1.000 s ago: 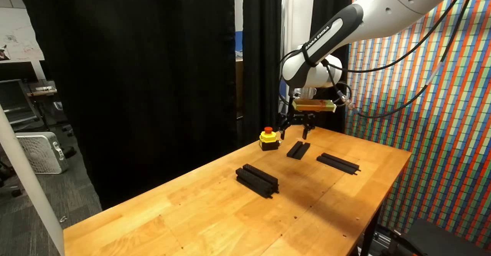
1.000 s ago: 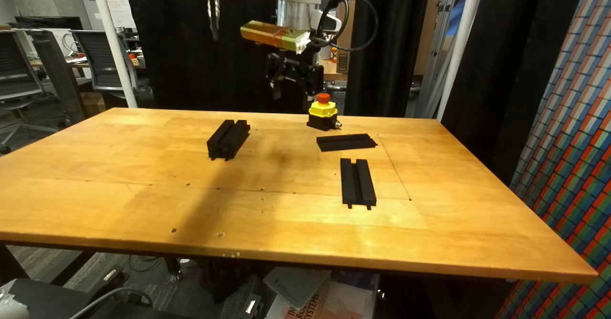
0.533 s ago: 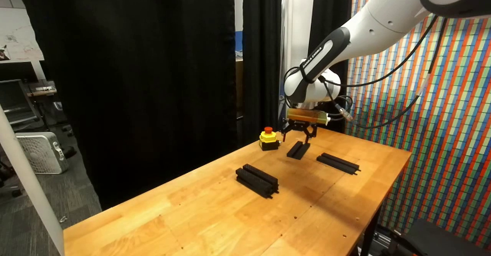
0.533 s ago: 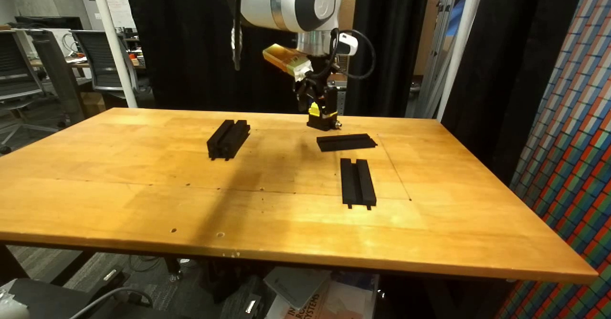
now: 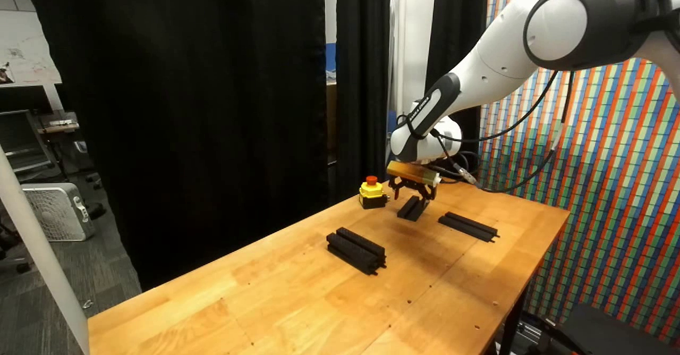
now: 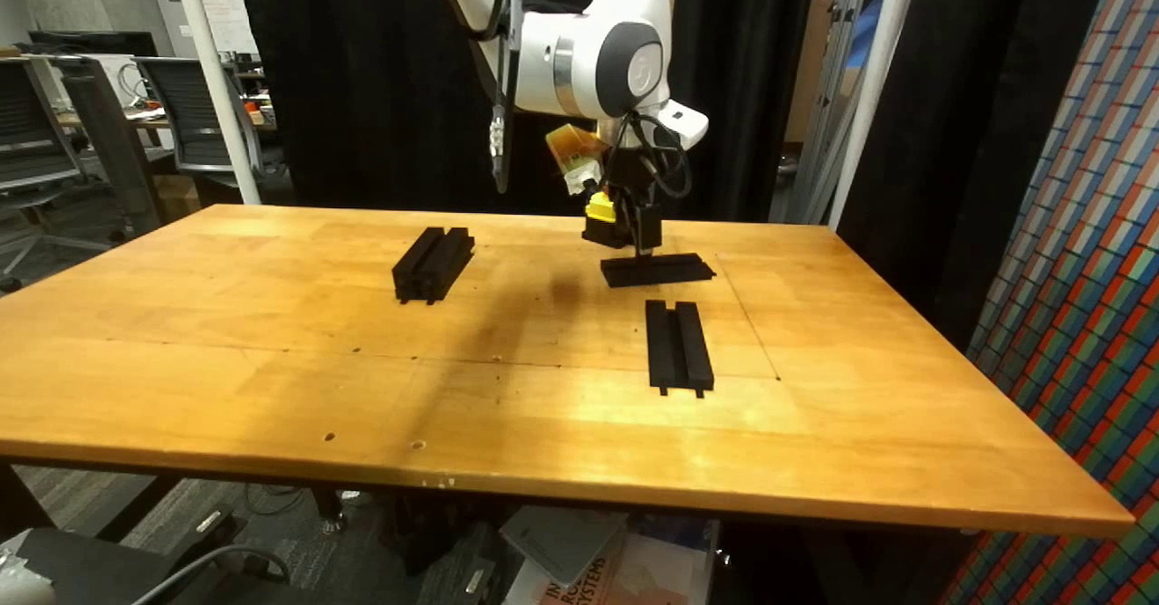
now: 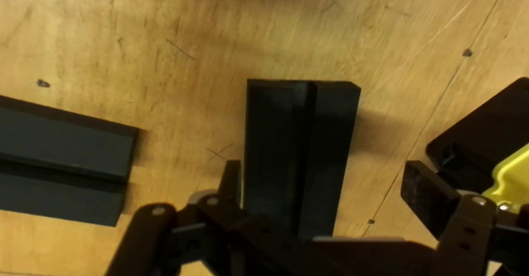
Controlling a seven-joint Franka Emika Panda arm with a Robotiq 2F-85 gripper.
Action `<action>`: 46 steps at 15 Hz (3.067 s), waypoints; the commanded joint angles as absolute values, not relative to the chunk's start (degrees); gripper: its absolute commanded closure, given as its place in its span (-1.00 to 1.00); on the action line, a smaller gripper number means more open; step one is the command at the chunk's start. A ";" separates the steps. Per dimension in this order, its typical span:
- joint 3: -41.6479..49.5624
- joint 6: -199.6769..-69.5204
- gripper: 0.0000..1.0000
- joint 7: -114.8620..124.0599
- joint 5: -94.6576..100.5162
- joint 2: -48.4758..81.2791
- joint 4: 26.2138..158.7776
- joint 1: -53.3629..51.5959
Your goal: Arrange the black objects together
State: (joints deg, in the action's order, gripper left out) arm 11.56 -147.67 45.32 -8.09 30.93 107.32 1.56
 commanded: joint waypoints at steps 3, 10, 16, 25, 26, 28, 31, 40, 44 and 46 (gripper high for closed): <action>14.76 -145.61 -1.00 51.29 -4.80 36.41 100.72 -0.54; 14.80 -143.62 -1.00 51.68 -3.69 39.12 97.93 -0.15; 15.20 -141.47 -1.00 51.39 -3.37 40.61 96.02 0.18; 16.18 -139.42 0.09 50.94 0.47 38.56 97.39 -1.09; 16.41 -139.59 0.09 50.75 1.58 37.02 99.10 -1.63; 16.88 -140.41 0.09 50.28 4.19 33.41 103.27 -2.91; 17.66 -142.83 0.09 50.80 9.09 26.30 111.48 -5.66; 8.83 -146.14 0.09 43.32 19.32 3.85 132.54 -7.67; 1.95 -147.38 0.09 34.92 14.82 0.43 135.93 -7.47; -0.91 -147.74 0.09 29.28 11.35 1.03 135.82 -7.86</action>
State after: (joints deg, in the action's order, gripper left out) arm 2.59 -145.76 37.25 15.68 2.58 134.14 -8.31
